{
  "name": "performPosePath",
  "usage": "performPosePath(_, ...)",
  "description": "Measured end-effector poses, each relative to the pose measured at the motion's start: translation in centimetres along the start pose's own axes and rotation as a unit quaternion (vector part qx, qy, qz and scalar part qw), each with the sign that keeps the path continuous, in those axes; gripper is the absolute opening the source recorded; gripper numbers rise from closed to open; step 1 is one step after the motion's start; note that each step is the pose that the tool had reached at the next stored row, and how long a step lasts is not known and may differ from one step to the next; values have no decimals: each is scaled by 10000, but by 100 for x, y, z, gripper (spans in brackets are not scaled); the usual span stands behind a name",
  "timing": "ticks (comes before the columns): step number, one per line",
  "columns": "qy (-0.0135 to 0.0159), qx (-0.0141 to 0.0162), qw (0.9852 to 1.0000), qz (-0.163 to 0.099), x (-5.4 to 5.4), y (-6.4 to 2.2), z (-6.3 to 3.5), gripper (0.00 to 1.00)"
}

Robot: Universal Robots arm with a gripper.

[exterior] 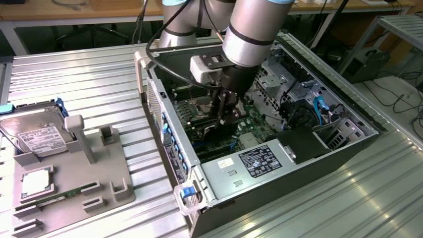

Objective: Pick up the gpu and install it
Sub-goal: 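Insert the gpu into the slot, then press down on the gpu until it lock into place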

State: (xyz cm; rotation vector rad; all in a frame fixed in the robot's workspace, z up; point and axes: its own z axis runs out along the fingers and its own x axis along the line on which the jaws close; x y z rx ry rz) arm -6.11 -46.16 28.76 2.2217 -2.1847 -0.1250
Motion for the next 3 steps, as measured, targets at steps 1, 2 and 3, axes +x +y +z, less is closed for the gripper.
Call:
performPosePath(1, 0, 0, 10000, 0, 0, 0, 0, 40)
performPosePath(2, 0, 0, 10000, 0, 0, 0, 0, 11)
performPosePath(3, 0, 0, 10000, 0, 0, 0, 0, 11)
